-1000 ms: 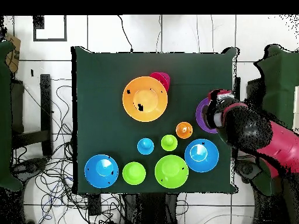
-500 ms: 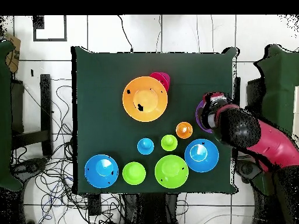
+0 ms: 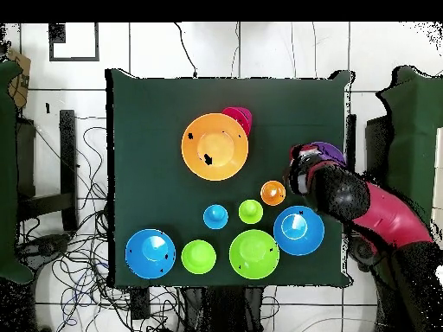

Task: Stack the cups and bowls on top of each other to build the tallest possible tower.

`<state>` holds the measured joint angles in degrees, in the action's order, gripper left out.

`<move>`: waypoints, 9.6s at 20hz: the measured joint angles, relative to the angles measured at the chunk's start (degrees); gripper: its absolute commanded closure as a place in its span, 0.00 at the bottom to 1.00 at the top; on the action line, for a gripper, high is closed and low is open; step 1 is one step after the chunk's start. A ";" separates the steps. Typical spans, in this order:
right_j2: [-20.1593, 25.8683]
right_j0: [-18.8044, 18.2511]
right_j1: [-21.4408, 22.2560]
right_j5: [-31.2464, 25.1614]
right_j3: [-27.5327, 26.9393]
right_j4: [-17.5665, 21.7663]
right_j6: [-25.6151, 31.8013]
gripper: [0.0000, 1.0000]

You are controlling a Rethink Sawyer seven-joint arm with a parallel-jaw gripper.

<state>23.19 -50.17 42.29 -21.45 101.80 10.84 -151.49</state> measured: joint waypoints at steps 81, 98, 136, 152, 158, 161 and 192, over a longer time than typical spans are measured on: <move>-14.43 11.58 -14.43 6.61 -6.93 3.00 0.00 0.00; -15.73 11.54 -18.40 6.76 -5.54 3.00 0.00 0.00; -6.84 5.86 -0.67 0.66 6.60 2.54 0.00 0.00; -11.17 15.77 2.56 -0.18 9.07 0.01 0.00 0.00; -15.95 21.83 -0.36 2.49 9.06 -0.61 0.00 0.00; -17.21 23.23 -1.80 4.25 9.04 -1.12 0.00 0.00; -22.42 22.49 -10.93 10.99 8.77 -3.90 0.00 1.00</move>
<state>0.76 -27.68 31.35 -10.46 110.56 6.94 -151.49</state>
